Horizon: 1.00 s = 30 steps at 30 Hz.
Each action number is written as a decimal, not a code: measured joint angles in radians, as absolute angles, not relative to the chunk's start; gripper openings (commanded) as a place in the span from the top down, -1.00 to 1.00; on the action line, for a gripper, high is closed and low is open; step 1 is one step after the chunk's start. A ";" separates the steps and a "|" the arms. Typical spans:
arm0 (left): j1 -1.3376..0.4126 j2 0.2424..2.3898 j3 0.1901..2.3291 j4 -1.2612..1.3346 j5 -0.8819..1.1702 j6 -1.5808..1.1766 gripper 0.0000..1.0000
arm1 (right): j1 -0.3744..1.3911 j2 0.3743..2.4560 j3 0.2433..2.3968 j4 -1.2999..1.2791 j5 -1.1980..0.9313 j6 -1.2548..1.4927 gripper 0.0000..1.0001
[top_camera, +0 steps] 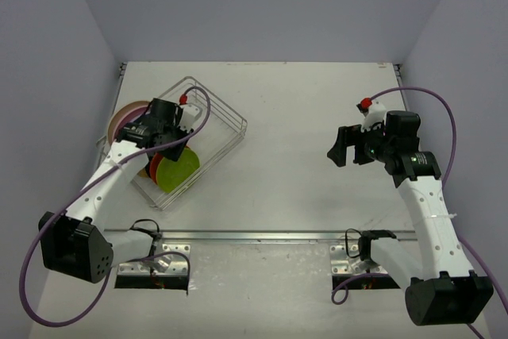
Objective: Unload the plates from the dish rack
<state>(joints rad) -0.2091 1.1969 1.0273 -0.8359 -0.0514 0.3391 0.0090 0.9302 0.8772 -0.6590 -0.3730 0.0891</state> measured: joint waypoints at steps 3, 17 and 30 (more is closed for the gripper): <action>-0.207 1.196 1.071 -0.833 -0.053 0.339 0.42 | 0.009 0.930 0.877 -0.659 -0.376 0.089 -0.98; -0.203 1.200 1.031 -0.829 -0.047 0.346 0.42 | 0.009 0.932 0.877 -0.659 -0.378 0.089 -0.97; -0.195 1.266 0.952 -0.792 -0.008 0.362 0.44 | 0.009 0.936 0.877 -0.660 -0.379 0.087 -0.98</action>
